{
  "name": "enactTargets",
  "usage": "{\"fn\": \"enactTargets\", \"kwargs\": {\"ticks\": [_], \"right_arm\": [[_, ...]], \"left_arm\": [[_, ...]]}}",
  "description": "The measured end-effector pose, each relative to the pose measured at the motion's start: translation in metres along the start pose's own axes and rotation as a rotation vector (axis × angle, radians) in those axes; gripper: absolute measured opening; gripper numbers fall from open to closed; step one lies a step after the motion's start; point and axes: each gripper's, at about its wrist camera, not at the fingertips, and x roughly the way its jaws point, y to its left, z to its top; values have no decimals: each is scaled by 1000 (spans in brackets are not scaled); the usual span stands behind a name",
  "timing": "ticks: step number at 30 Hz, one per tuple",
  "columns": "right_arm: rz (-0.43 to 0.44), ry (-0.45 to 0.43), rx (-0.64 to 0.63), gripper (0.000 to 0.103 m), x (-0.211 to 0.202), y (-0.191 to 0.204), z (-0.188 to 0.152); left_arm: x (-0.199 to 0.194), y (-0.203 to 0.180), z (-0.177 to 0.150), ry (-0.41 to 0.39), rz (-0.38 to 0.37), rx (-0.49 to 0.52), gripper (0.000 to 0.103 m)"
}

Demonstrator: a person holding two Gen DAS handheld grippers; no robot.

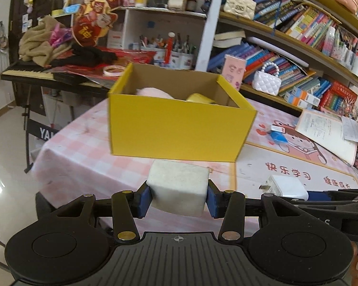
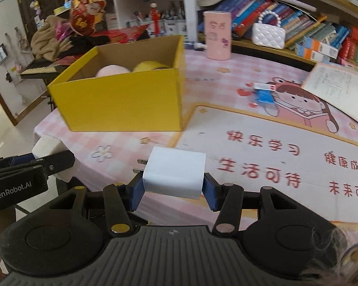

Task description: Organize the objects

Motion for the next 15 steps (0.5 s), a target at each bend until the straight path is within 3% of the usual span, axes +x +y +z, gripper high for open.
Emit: {"fn": "enactTargets", "kwargs": {"ticks": [10,15], "right_arm": [[8,0,-26,49,-6,40,-9],[2,-26,-47,49,-11,49,-2]], "left_arm": [[-23,29,-6,-30,-7,-5,44],[-27,33,5,-65,-25,2,44]]}}
